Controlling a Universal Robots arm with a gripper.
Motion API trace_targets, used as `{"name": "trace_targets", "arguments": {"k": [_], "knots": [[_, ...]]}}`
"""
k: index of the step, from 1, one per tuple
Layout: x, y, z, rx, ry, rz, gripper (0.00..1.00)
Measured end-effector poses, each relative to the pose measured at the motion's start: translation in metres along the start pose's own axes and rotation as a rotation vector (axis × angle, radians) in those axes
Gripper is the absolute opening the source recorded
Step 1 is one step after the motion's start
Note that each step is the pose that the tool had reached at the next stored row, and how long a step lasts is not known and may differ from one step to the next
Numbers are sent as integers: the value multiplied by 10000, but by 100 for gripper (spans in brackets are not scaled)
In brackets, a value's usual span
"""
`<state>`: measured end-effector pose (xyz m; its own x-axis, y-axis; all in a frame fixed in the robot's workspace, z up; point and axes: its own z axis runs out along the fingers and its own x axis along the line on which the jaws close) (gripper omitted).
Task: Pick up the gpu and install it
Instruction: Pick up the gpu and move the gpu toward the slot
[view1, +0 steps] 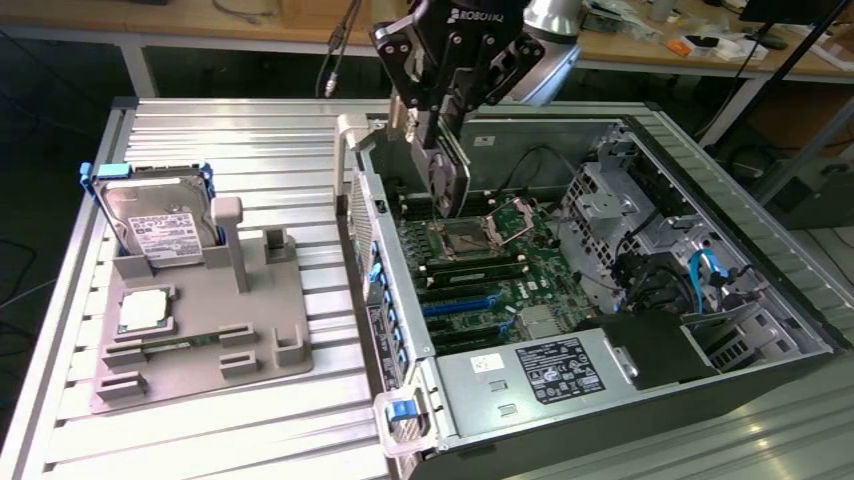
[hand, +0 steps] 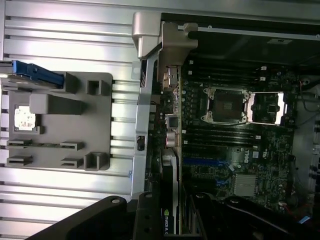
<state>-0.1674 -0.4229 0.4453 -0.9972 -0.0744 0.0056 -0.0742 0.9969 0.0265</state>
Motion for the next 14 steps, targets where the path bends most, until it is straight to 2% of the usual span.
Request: {"name": "trace_targets", "arguments": {"k": [8, 14], "knots": [[-245, -18, -1, 1, -15, -8, 27], [-374, -28, -1, 3, -8, -301, 27]]}}
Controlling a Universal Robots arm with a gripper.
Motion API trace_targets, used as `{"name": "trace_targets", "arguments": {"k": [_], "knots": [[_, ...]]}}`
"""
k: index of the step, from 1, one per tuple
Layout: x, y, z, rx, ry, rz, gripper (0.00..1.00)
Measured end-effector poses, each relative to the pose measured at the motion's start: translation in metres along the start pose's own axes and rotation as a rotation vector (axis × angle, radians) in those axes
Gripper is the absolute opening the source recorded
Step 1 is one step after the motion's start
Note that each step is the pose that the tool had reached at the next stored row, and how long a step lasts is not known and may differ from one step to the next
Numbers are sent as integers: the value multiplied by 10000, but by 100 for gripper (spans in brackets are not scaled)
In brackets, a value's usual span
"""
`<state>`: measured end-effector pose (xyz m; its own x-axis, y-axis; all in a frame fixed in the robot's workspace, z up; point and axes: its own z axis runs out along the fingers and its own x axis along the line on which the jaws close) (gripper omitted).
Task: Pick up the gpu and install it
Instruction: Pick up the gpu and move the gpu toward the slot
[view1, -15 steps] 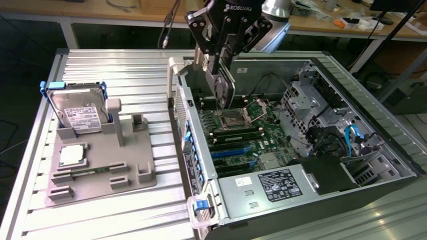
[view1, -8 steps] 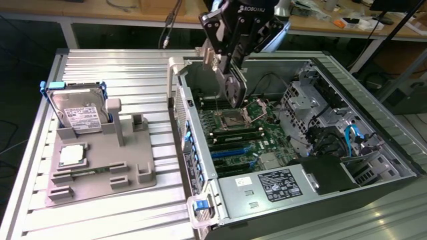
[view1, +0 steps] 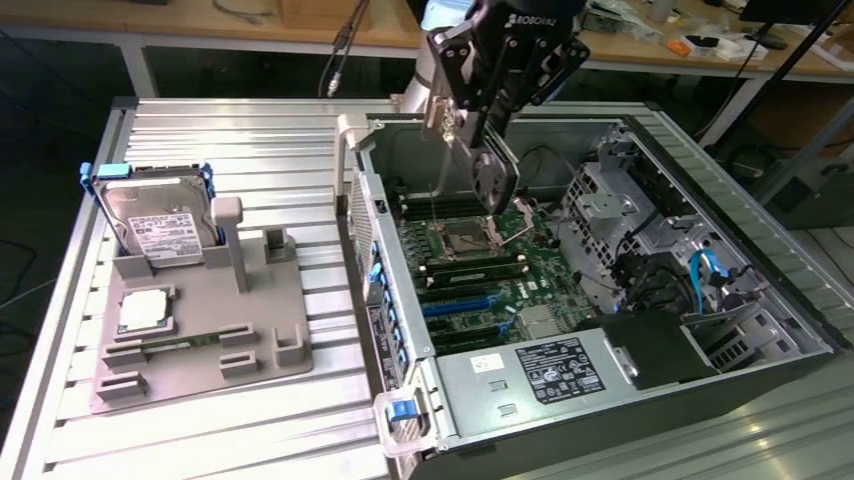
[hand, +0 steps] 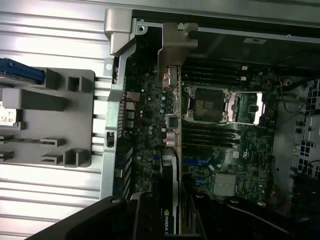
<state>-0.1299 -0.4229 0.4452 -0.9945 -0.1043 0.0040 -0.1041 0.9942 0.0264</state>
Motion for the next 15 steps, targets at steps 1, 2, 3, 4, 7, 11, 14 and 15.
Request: {"name": "trace_targets", "arguments": {"k": [1, 2, 3, 4, 7, 11, 14, 15], "knots": [[-18, -2, 0, 0, 1, -59, 27], [-34, -4, 0, 0, 3, -117, 27], [-56, -6, 0, 0, 5, -201, 27], [-74, -8, 0, 1, 7, -266, 27], [-116, -12, 0, 1, 9, -337, 27], [-280, -30, 2, 1, 9, -343, 27], [-354, -37, 3, 1, 8, -309, 27], [-374, -39, 5, 0, 8, -286, 27]]}}
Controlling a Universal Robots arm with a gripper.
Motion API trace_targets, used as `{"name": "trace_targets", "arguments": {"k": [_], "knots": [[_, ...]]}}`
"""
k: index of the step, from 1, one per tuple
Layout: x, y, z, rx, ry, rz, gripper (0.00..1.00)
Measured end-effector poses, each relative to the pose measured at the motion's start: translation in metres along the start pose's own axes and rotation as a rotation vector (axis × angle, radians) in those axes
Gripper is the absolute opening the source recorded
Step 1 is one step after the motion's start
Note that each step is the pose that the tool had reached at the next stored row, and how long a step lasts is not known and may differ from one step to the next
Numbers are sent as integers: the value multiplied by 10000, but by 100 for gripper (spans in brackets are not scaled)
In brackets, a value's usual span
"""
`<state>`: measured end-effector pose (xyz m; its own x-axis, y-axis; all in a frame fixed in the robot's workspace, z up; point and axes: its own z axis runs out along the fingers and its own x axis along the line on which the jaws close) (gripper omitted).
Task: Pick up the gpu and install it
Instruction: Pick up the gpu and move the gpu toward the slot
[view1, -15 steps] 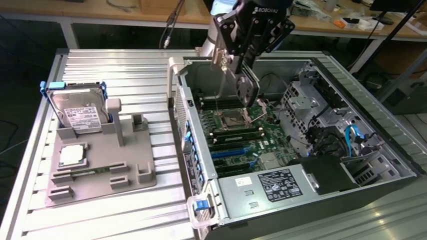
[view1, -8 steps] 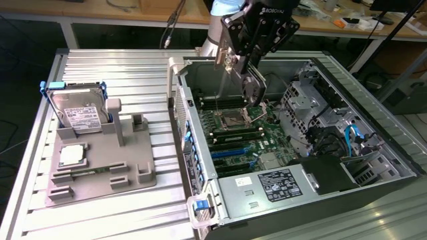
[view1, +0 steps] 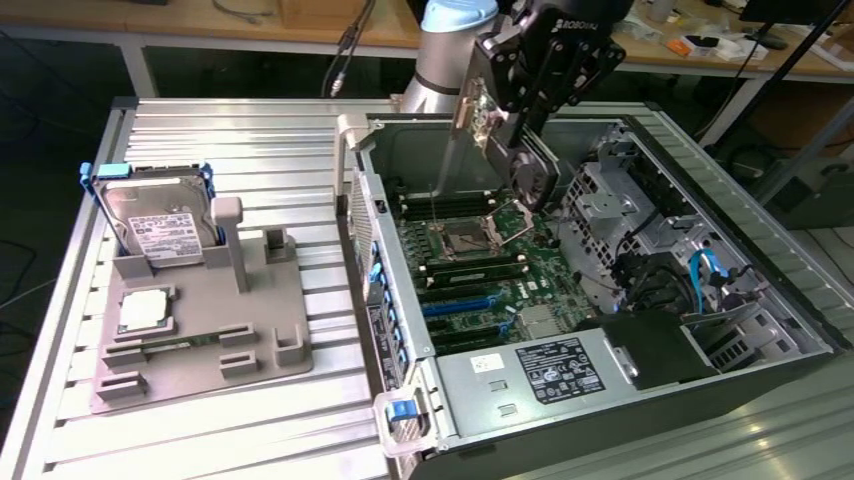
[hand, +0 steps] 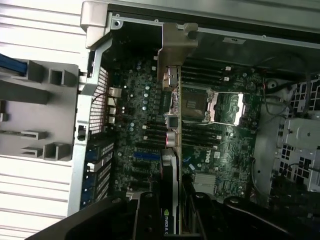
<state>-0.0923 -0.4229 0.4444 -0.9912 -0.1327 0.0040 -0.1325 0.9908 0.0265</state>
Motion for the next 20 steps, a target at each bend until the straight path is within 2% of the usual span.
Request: {"name": "trace_targets", "arguments": {"k": [15, 20], "knots": [[-226, -29, 27, -3, -19, 690, 27], [-258, -34, 31, -2, -21, 826, 27]]}}
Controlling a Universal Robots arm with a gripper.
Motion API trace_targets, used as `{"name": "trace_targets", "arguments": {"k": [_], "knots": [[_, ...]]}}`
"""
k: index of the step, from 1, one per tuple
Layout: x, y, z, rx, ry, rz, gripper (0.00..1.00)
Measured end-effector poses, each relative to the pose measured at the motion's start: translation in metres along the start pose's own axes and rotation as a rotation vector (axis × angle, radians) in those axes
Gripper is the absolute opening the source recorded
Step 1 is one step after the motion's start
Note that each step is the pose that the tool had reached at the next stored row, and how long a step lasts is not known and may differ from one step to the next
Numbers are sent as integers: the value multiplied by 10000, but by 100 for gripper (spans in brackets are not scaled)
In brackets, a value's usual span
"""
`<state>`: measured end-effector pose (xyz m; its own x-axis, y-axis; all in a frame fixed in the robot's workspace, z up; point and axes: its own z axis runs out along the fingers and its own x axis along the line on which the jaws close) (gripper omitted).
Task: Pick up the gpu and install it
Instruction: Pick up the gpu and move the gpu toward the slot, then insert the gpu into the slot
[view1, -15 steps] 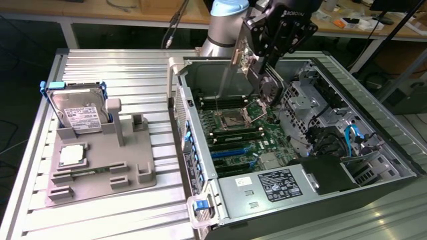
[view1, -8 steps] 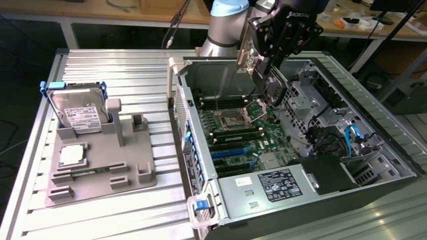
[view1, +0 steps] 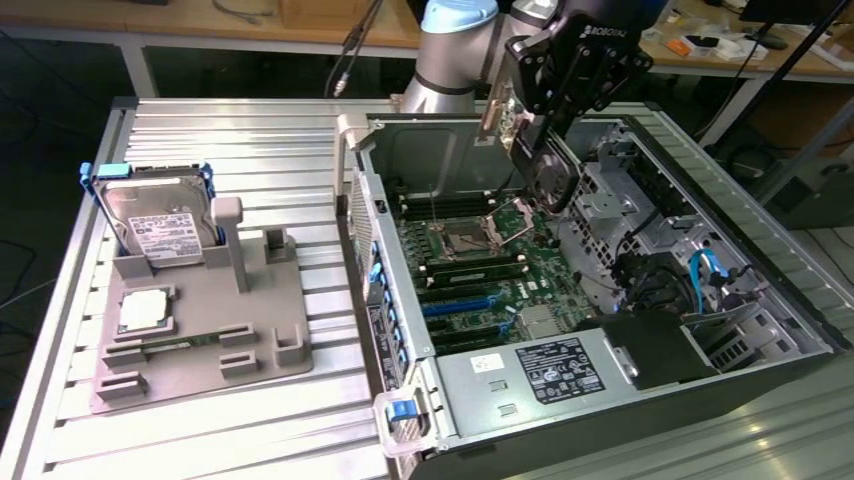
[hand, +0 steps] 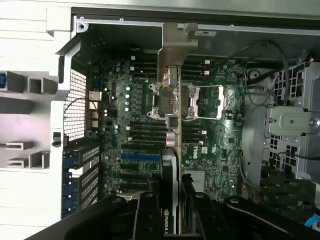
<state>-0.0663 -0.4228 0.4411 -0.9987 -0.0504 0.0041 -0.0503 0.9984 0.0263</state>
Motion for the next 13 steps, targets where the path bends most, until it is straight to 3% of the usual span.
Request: {"name": "trace_targets", "arguments": {"k": [10, 13], "knots": [[0, 0, 0, 0, -1, -1, 27], [-1, 0, 1, 0, 8, -357, 27]]}}
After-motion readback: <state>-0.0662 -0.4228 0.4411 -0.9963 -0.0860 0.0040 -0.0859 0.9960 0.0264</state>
